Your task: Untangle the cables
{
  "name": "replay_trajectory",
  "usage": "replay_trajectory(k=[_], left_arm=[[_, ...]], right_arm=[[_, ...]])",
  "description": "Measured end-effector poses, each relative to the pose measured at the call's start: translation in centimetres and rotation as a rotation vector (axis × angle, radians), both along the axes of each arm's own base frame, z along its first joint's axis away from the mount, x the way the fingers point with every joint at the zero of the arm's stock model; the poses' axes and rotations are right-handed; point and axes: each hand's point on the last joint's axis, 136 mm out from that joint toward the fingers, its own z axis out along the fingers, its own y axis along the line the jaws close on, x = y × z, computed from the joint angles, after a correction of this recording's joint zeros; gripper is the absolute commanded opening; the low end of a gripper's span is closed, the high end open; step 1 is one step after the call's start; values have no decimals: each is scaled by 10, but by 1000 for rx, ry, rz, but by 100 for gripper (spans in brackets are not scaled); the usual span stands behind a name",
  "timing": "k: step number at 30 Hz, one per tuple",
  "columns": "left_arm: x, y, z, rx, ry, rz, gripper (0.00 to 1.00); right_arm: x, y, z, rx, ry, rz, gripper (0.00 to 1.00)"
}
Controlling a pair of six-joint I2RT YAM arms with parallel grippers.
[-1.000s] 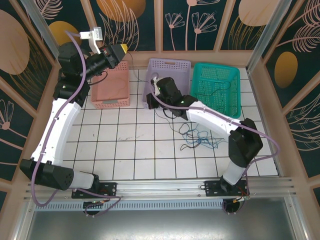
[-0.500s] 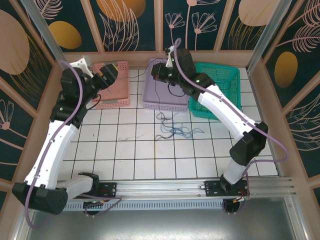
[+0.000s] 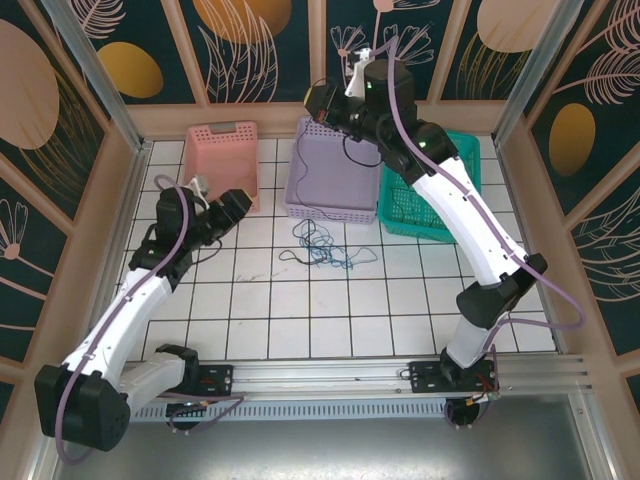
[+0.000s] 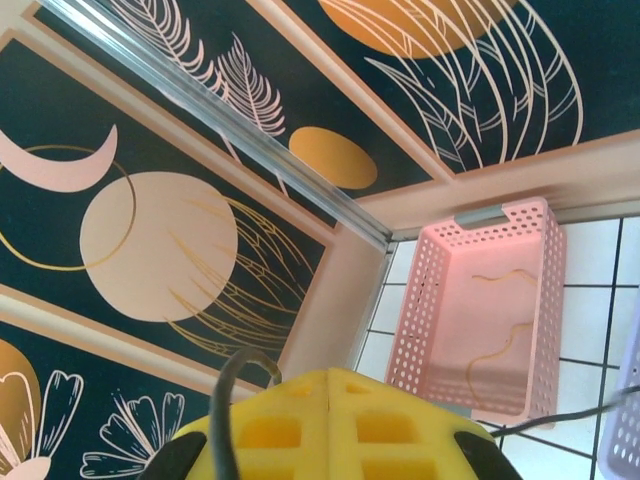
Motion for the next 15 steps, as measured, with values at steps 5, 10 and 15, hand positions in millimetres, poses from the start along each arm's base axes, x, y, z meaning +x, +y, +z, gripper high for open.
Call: replay_trajectory(k=[5, 10, 15], left_arm=[[5, -14, -3, -84, 41, -11, 66], [3, -38, 11, -137, -3, -78, 62], [3, -46, 23, -156, -50, -102, 61]], right_arm=[[-1, 4, -9, -19, 25, 9, 0], [-3, 3, -8, -35, 15, 14, 0], [-2, 1, -10, -67, -6, 19, 0]])
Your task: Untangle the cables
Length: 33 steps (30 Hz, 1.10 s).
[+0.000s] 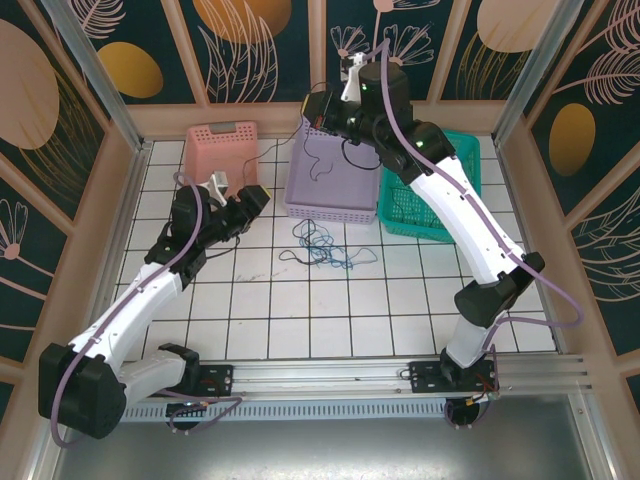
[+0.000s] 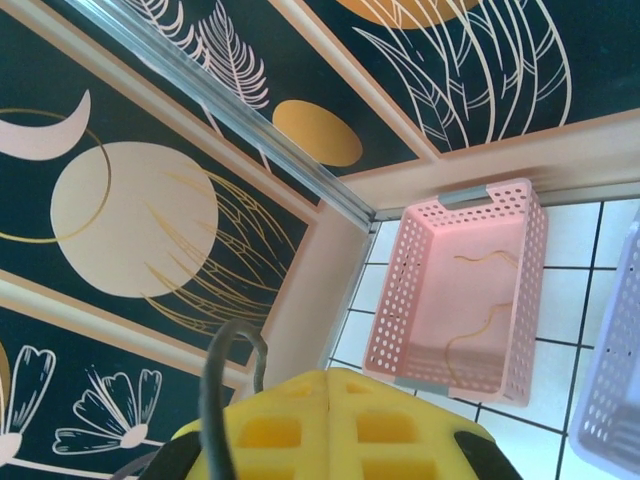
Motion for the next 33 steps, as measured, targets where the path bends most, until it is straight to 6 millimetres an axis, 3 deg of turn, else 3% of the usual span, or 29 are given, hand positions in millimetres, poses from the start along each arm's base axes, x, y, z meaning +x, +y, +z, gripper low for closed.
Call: replay_trajectory(k=[5, 15, 22, 28, 33], left_arm=[[4, 1, 14, -9, -31, 18, 65], [17, -4, 58, -82, -94, 25, 64], [25, -27, 67, -145, -61, -40, 67], [26, -53, 100, -249, -46, -88, 73], [25, -70, 100, -339, 67, -83, 74]], right_arm=[[7, -10, -3, -26, -11, -12, 0], [17, -38, -24, -94, 48, -33, 0], [26, -76, -20, -80, 60, -82, 0], [22, -79, -19, -75, 65, -61, 0], [26, -92, -25, -88, 88, -87, 0]])
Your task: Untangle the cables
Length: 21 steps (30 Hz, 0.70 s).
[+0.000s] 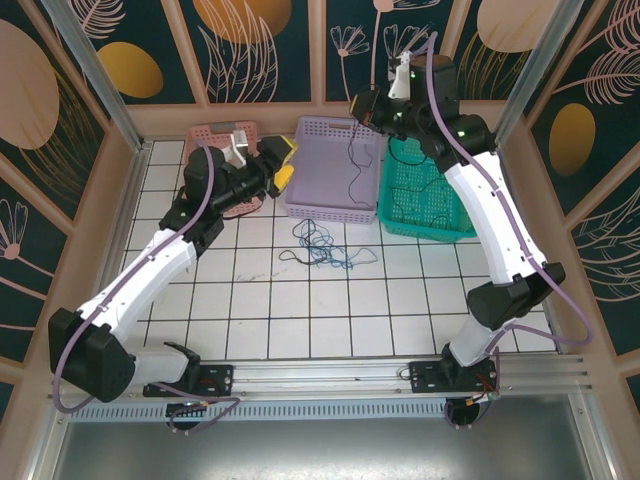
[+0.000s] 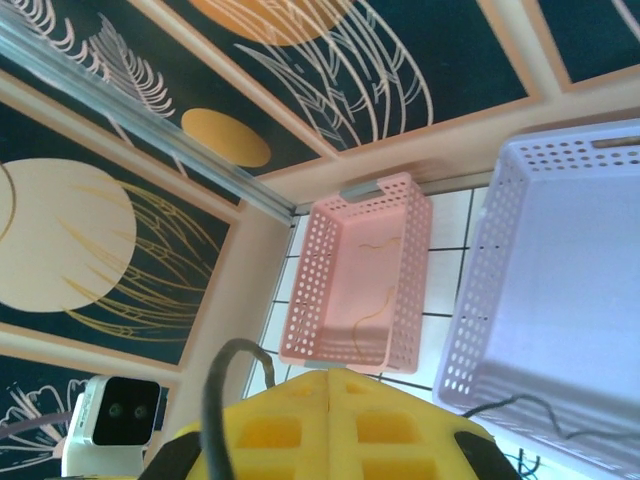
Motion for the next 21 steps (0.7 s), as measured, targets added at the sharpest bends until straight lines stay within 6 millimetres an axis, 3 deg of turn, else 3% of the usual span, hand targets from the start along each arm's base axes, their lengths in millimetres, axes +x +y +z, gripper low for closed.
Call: replay_trajectory(k=[5, 13, 21], left_arm=[[2, -23, -27, -79, 190, -17, 82], [3, -67, -56, -215, 412, -43, 84], [10, -89, -60, -307, 499, -45, 82]], right_arm=[[2, -17, -7, -11, 16, -33, 0], [-13, -20, -19, -17, 37, -9, 0], [-28, -18, -34, -4, 64, 33, 0]])
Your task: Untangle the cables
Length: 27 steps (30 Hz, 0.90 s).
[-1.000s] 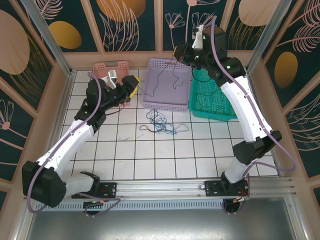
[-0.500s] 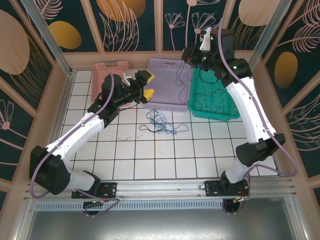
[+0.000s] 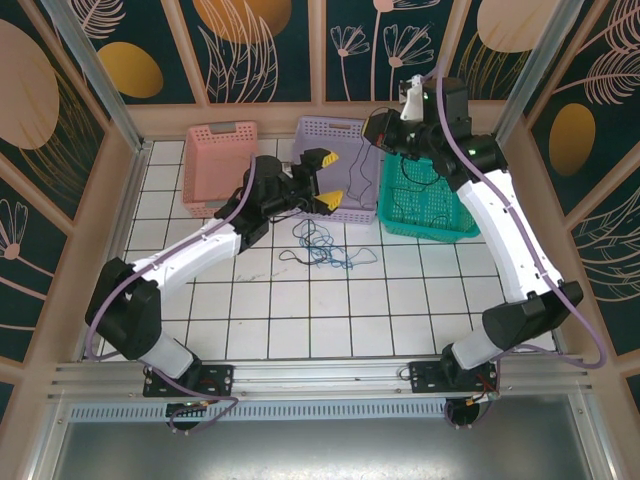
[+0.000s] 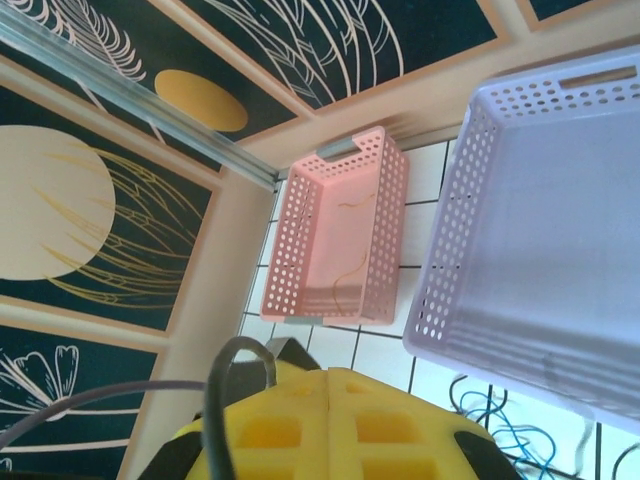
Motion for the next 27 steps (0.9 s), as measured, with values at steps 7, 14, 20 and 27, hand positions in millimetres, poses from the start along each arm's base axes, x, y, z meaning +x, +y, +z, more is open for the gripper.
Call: replay_trajectory(k=[7, 14, 20, 27], left_arm=[[8, -9, 18, -38, -19, -6, 83], [-11, -27, 17, -38, -10, -55, 83], [-19, -35, 17, -42, -11, -76, 81], [-11, -32, 6, -40, 2, -34, 52]], right_arm=[[-17, -2, 4, 23, -9, 22, 0], [-30, -1, 10, 52, -27, 50, 0], [-43, 8, 3, 66, -14, 101, 0], [-64, 8, -3, 84, 5, 130, 0]])
